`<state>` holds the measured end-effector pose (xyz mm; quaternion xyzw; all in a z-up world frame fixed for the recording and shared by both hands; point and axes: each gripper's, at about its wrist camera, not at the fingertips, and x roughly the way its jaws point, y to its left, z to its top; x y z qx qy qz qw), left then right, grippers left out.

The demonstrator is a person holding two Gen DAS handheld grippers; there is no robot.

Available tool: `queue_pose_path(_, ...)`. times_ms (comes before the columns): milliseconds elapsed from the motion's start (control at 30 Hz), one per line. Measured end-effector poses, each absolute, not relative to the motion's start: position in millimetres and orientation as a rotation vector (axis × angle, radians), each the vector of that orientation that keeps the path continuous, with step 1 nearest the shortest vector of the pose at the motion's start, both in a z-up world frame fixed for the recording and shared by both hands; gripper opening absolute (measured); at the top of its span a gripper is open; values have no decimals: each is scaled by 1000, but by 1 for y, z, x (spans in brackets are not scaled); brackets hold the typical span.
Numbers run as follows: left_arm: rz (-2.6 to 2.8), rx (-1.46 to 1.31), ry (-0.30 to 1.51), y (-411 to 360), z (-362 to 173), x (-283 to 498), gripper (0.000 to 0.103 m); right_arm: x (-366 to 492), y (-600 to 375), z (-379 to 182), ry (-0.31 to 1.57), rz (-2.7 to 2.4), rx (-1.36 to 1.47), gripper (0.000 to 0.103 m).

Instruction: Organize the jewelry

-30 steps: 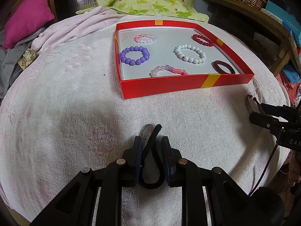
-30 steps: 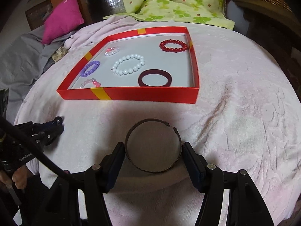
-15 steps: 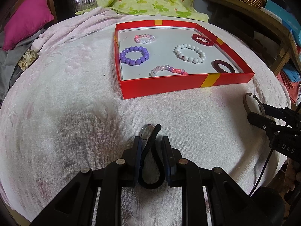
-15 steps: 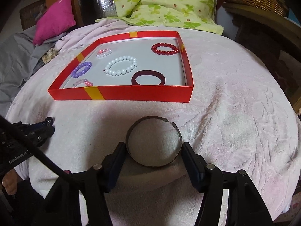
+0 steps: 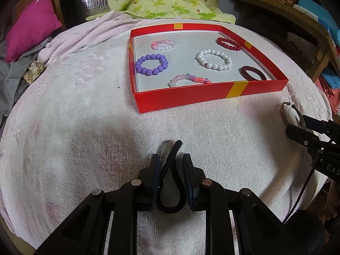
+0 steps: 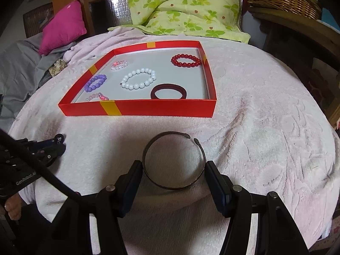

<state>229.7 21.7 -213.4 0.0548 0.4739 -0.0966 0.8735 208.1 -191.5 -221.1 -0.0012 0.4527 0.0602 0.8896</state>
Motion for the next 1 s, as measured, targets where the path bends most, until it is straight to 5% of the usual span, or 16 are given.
queue_pose_path(333, -252, -4, 988, 40, -211, 226, 10, 208, -194, -224, 958, 124, 19, 63)
queue_pose_path(1000, -290, -35, 955, 59, -188, 207, 8, 204, -195, -217, 935, 132, 55, 63)
